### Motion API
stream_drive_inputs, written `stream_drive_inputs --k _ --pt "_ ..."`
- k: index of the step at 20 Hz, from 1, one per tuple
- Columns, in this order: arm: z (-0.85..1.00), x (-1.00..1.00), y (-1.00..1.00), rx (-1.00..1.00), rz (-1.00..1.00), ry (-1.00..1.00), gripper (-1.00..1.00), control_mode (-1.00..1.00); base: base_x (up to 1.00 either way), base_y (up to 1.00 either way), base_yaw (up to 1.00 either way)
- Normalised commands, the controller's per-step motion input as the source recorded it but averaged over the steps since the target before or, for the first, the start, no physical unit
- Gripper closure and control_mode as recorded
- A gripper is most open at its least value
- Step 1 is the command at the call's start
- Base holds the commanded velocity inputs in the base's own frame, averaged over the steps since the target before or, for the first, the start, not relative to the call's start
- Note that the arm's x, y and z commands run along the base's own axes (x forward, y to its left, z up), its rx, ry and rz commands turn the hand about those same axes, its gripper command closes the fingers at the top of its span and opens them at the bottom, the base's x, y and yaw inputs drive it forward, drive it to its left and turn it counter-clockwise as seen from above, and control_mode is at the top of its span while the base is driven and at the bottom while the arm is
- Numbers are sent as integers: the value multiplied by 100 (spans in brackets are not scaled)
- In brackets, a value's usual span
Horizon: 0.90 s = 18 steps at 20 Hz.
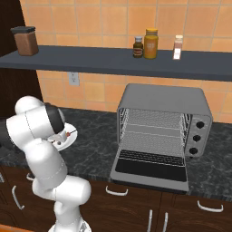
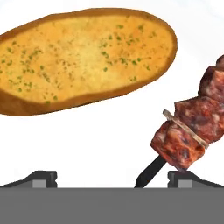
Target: Pick up the kebab skewer and baguette bread, and place them inside the toaster oven. Close the toaster oven door and start by setting the timer.
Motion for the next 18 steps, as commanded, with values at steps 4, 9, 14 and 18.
stream_drive_inputs --k 4,9,14,18 --pt "-19 8 6 0 0 0 100 -100 0 0 0" --pt "-34 -9 0 0 -6 3 100 -100 0 0 0" --pt "-5 -14 -5 0 -6 0 100 -100 0 0 0" --pt "2 -22 -27 0 -2 0 100 -100 0 0 0"
